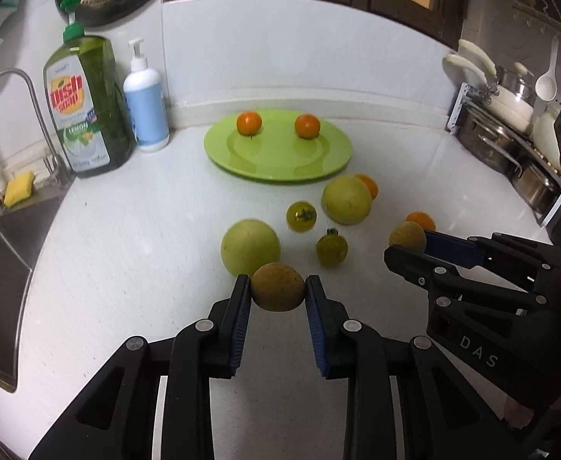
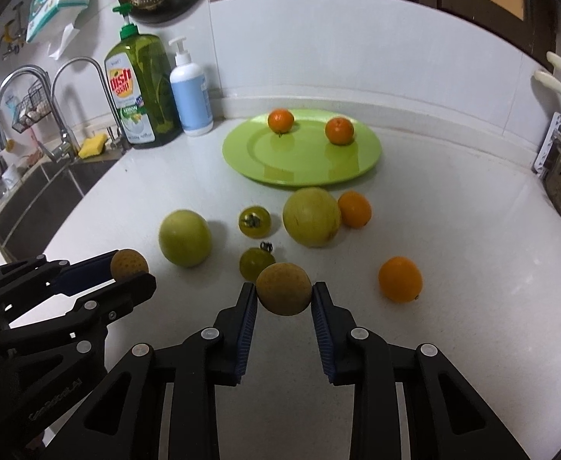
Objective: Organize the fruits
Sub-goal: 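Grasp a small brown fruit with the right tool while the left tool grasps another, then carry both small brown fruits over the green plate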
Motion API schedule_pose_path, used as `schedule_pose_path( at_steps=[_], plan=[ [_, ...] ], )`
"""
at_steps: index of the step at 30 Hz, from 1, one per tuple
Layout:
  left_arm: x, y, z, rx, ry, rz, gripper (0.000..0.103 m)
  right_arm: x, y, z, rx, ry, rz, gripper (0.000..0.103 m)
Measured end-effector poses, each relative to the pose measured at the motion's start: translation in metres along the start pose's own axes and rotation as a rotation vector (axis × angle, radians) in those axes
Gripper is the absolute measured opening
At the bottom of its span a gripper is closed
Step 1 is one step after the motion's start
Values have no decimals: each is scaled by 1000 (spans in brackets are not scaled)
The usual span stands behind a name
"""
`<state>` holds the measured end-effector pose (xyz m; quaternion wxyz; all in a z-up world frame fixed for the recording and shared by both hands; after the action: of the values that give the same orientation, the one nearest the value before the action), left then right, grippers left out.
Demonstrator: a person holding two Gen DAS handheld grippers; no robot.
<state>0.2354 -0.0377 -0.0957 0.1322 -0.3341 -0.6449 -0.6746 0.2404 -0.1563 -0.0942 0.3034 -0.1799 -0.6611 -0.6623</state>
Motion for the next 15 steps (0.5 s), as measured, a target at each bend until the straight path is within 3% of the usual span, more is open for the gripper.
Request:
schedule_pose_path(
  at_steps=[15],
  plan=[
    [25,47,8,-57,-5,-112,29,27,46,6,-16,-34,-110,30]
  ],
)
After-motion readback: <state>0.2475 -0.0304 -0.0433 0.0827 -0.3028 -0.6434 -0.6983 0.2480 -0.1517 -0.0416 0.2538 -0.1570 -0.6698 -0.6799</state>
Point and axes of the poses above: each gripper's, at about its wrist camera, not at the fingertips, and x roughly against the way its jaws point, z to its left, y to its top, the point moved 6 cm from there along -x, roughly the way its jaws point, and after that the axes turned 8 degrees about -z, right-handed, at the moved point
